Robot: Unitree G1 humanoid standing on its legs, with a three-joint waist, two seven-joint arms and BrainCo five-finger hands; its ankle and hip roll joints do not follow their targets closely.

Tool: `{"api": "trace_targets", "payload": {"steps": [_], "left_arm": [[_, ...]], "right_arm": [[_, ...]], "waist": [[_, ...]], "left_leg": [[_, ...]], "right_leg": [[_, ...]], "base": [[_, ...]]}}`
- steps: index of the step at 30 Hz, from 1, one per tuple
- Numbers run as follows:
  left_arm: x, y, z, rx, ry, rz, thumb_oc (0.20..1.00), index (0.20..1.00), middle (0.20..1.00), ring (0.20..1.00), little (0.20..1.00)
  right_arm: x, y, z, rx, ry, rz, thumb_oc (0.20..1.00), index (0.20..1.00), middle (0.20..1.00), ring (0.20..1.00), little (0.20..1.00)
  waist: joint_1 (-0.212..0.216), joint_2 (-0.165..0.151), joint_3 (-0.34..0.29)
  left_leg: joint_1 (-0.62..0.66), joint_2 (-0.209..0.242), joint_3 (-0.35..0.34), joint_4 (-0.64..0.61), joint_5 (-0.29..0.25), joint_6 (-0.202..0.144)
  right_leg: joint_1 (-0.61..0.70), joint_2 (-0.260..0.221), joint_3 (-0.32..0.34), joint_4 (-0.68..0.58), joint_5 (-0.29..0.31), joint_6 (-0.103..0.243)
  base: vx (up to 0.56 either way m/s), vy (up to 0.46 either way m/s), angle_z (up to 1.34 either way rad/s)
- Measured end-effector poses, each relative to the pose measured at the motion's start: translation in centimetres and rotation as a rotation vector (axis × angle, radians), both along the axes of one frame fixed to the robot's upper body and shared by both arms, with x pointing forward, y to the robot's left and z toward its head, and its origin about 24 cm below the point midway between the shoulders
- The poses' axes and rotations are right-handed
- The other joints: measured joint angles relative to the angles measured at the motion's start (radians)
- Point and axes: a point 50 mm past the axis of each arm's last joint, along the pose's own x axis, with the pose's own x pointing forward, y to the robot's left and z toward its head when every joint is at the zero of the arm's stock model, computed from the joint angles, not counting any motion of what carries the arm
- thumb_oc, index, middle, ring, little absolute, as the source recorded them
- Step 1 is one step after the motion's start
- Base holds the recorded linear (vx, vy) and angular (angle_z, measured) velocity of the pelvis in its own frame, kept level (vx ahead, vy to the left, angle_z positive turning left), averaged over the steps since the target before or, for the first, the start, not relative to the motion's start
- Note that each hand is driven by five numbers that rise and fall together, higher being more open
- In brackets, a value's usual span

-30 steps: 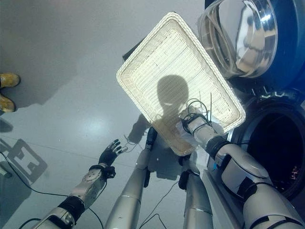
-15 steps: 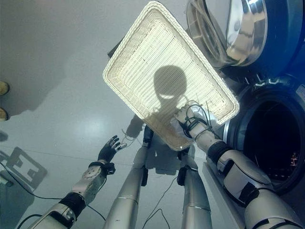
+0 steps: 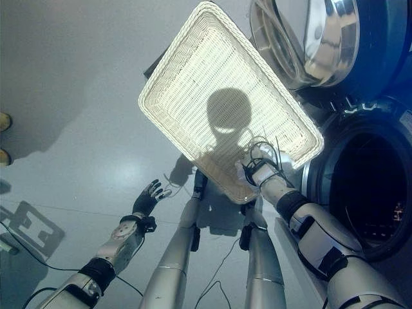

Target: Put the clothes into the washing machine.

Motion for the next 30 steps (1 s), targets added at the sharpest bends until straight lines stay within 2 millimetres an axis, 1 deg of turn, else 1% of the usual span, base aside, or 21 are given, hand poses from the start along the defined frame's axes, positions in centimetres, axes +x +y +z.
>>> {"api": "trace_targets", "payload": {"steps": [3, 5, 6, 7, 8, 10, 12, 13, 14, 15, 16, 17, 19, 20, 21, 22, 24, 27, 28, 29, 30], "left_arm": [[0.0, 0.5, 0.0, 0.0, 0.01, 0.021, 1.0, 1.0, 1.0, 1.0, 1.0], [0.1, 0.6, 0.1, 0.002, 0.008, 0.023, 1.0, 1.0, 1.0, 1.0, 1.0], [0.1, 0.6, 0.1, 0.002, 0.008, 0.023, 1.0, 1.0, 1.0, 1.0, 1.0], [0.1, 0.6, 0.1, 0.004, 0.017, 0.023, 1.0, 1.0, 1.0, 1.0, 1.0], [0.0, 0.7, 0.0, 0.006, 0.023, 0.021, 1.0, 1.0, 1.0, 1.0, 1.0], [0.0, 0.8, 0.0, 0.01, 0.028, 0.023, 1.0, 1.0, 1.0, 1.0, 1.0], [0.0, 1.1, 0.0, 0.006, 0.028, 0.031, 1.0, 1.0, 1.0, 1.0, 1.0], [-0.1, 1.4, 0.0, -0.002, 0.031, 0.046, 1.0, 1.0, 1.0, 1.0, 1.0], [-0.4, 1.7, -0.3, -0.007, 0.039, 0.06, 1.0, 1.0, 1.0, 1.0, 1.0], [-0.6, 1.8, -0.6, -0.009, 0.049, 0.066, 1.0, 1.0, 1.0, 1.0, 1.0], [-0.6, 1.8, -0.6, -0.009, 0.049, 0.066, 1.0, 1.0, 1.0, 1.0, 1.0], [-1.3, 2.1, -1.3, -0.013, 0.065, 0.079, 1.0, 1.0, 1.0, 1.0, 1.0], [-1.6, 1.9, -1.8, -0.025, 0.072, 0.089, 1.0, 1.0, 1.0, 1.0, 1.0], [-2.2, 1.8, -2.6, -0.033, 0.092, 0.095, 1.0, 1.0, 1.0, 1.0, 1.0], [-2.5, 1.7, -2.9, -0.038, 0.097, 0.1, 1.0, 1.0, 1.0, 1.0, 1.0], [-2.8, 1.6, -3.2, -0.044, 0.098, 0.108, 1.0, 1.0, 1.0, 1.0, 1.0], [-3.1, 1.9, -3.8, -0.046, 0.105, 0.13, 1.0, 1.0, 1.0, 1.0, 1.0], [-3.2, 1.8, -4.0, -0.057, 0.091, 0.142, 1.0, 1.0, 1.0, 1.0, 1.0], [-3.1, 1.7, -3.9, -0.06, 0.085, 0.143, 1.0, 1.0, 1.0, 1.0, 1.0], [-3.1, 1.6, -3.9, -0.068, 0.073, 0.145, 1.0, 1.0, 1.0, 1.0, 1.0], [-3.0, 1.4, -3.7, -0.073, 0.065, 0.142, 1.0, 1.0, 1.0, 1.0, 1.0]], "right_arm": [[-0.1, 0.3, 0.3, 0.015, -0.012, 0.007, 0.2, 0.2, 0.2, 0.2, 0.2], [-0.1, 0.3, 0.5, 0.058, -0.018, 0.002, 0.2, 0.2, 0.2, 0.2, 0.2], [-0.1, 0.1, 0.7, 0.115, -0.02, -0.007, 0.2, 0.2, 0.2, 0.2, 0.2], [-0.1, -0.5, 1.2, 0.226, -0.037, -0.017, 0.2, 0.2, 0.2, 0.2, 0.2], [-0.1, -1.0, 2.1, 0.407, -0.049, -0.033, 0.2, 0.2, 0.2, 0.2, 0.2], [-0.2, -2.1, 2.4, 0.658, -0.044, -0.086, 0.2, 0.2, 0.2, 0.2, 0.2], [-0.2, -3.6, 3.7, 1.037, -0.059, -0.163, 0.2, 0.2, 0.2, 0.2, 0.2], [-0.3, -4.6, 4.2, 1.39, -0.05, -0.22, 0.2, 0.2, 0.2, 0.2, 0.2], [-0.4, -5.2, 4.2, 1.628, -0.027, -0.262, 0.2, 0.2, 0.2, 0.2, 0.2], [-0.6, -5.8, 3.9, 1.804, -0.011, -0.291, 0.2, 0.2, 0.2, 0.2, 0.2], [-0.6, -5.8, 3.9, 1.804, -0.011, -0.291, 0.2, 0.2, 0.2, 0.2, 0.2], [-1.2, -6.4, 2.3, 1.939, 0.008, -0.331, 0.2, 0.2, 0.2, 0.2, 0.2], [-1.8, -7.0, 1.4, 2.073, -0.008, -0.324, 0.2, 0.2, 0.2, 0.2, 0.2], [-2.5, -7.4, 0.1, 2.23, -0.026, -0.333, 0.2, 0.2, 0.2, 0.2, 0.2], [-2.8, -7.5, -0.3, 2.305, -0.026, -0.333, 0.2, 0.2, 0.2, 0.2, 0.2], [-3.2, -7.5, -0.9, 2.437, -0.031, -0.323, 0.2, 0.2, 0.2, 0.2, 0.2], [-3.5, -6.9, -1.5, 2.639, -0.022, -0.293, 0.2, 0.2, 0.2, 0.2, 0.2], [-3.9, -6.3, -2.2, 2.949, 0.006, -0.245, 0.2, 0.2, 0.2, 0.2, 0.2], [-3.9, -6.2, -2.3, 3.0, 0.013, -0.238, 0.2, 0.2, 0.2, 0.2, 0.2], [-4.0, -6.0, -2.4, 3.096, 0.034, -0.219, 0.2, 0.2, 0.2, 0.2, 0.2], [-4.0, -6.0, -2.6, -3.096, -0.052, 0.208, 0.2, 0.2, 0.2, 0.2, 0.2]], "waist": [[-0.013, 0.0, 0.0], [-0.016, -0.001, 0.001], [-0.015, -0.001, 0.001], [-0.016, -0.002, 0.001], [-0.015, -0.003, 0.002], [-0.016, -0.003, 0.001], [-0.016, -0.003, 0.002], [-0.017, -0.004, 0.002], [-0.022, -0.004, 0.002], [-0.022, -0.005, 0.002], [-0.022, -0.005, 0.002], [-0.035, -0.005, 0.002], [-0.039, -0.007, 0.003], [-0.045, -0.007, 0.003], [-0.05, -0.007, 0.003], [-0.064, -0.007, 0.003], [-0.09, -0.007, 0.004], [-0.097, -0.006, 0.004], [-0.097, -0.006, 0.004], [-0.098, -0.005, 0.004], [-0.098, -0.004, 0.005]], "left_leg": [[0.001, 0.001, 0.001, 0.0, 0.001, 0.002], [0.001, 0.001, 0.005, 0.001, 0.002, 0.003], [0.002, 0.001, 0.007, 0.001, 0.002, 0.003], [0.005, 0.001, 0.01, 0.003, 0.003, 0.004], [0.011, 0.001, 0.01, 0.004, 0.003, 0.004], [0.021, 0.001, 0.011, 0.004, 0.002, 0.003], [0.03, 0.0, 0.018, 0.005, 0.002, 0.002], [0.034, 0.0, 0.023, 0.008, 0.0, 0.005], [0.039, 0.0, 0.032, 0.012, -0.007, 0.006], [0.048, 0.0, 0.044, 0.012, -0.01, 0.009], [0.048, 0.0, 0.044, 0.012, -0.01, 0.009], [0.057, -0.003, 0.057, 0.02, -0.018, 0.011], [0.058, -0.003, 0.074, 0.034, -0.031, 0.017], [0.066, -0.005, 0.096, 0.04, -0.039, 0.022], [0.071, -0.006, 0.108, 0.041, -0.043, 0.024], [0.076, -0.006, 0.123, 0.042, -0.048, 0.026], [0.08, -0.005, 0.143, 0.04, -0.053, 0.028], [0.087, 0.004, 0.179, 0.032, -0.054, 0.028], [0.088, 0.006, 0.186, 0.03, -0.054, 0.027], [0.088, 0.01, 0.19, 0.027, -0.054, 0.027], [0.088, 0.014, 0.191, 0.027, -0.054, 0.026]], "right_leg": [[0.002, 0.001, 0.0, -0.003, 0.007, -0.003], [0.002, 0.001, 0.002, -0.006, 0.011, -0.004], [0.003, 0.002, 0.002, -0.01, 0.014, -0.004], [0.008, 0.003, 0.002, -0.014, 0.018, -0.004], [0.015, 0.003, 0.002, -0.014, 0.018, -0.004], [0.025, 0.002, 0.003, -0.014, 0.017, -0.002], [0.029, 0.002, 0.012, -0.012, 0.016, 0.0], [0.031, 0.002, 0.02, -0.011, 0.017, 0.001], [0.034, 0.004, 0.023, -0.011, 0.018, 0.003], [0.038, 0.003, 0.029, -0.012, 0.019, 0.004], [0.038, 0.003, 0.029, -0.012, 0.019, 0.004], [0.043, 0.002, 0.044, -0.014, 0.021, 0.006], [0.044, 0.002, 0.058, -0.018, 0.022, 0.008], [0.05, 0.005, 0.076, -0.026, 0.03, 0.013], [0.053, 0.007, 0.084, -0.03, 0.035, 0.017], [0.054, 0.005, 0.09, -0.037, 0.04, 0.019], [0.054, 0.006, 0.102, -0.055, 0.054, 0.02], [0.054, 0.01, 0.11, -0.091, 0.084, 0.016], [0.054, 0.011, 0.11, -0.096, 0.089, 0.015], [0.054, 0.015, 0.11, -0.105, 0.095, 0.013], [0.054, 0.018, 0.111, -0.108, 0.096, 0.012]], "base": [[0.0, -0.011, -0.01], [0.0, -0.022, -0.04], [0.0, -0.027, -0.05], [0.0, -0.027, -0.04], [0.0, 0.0, 0.0], [0.0, 0.0, 0.0], [0.0, 0.033, -0.06], [0.0, 0.041, -0.12], [0.0, 0.072, -0.18], [-0.01, 0.059, -0.13], [0.0, 0.111, -0.18], [0.0, 0.086, -0.14], [0.01, 0.098, -0.22], [0.01, 0.105, -0.32], [0.0, 0.086, -0.39], [-0.01, 0.094, -0.31], [-0.01, 0.093, -0.31], [-0.01, 0.053, -0.34], [-0.01, 0.019, -0.26], [-0.01, 0.021, -0.17], [-0.02, 0.024, -0.12]]}}
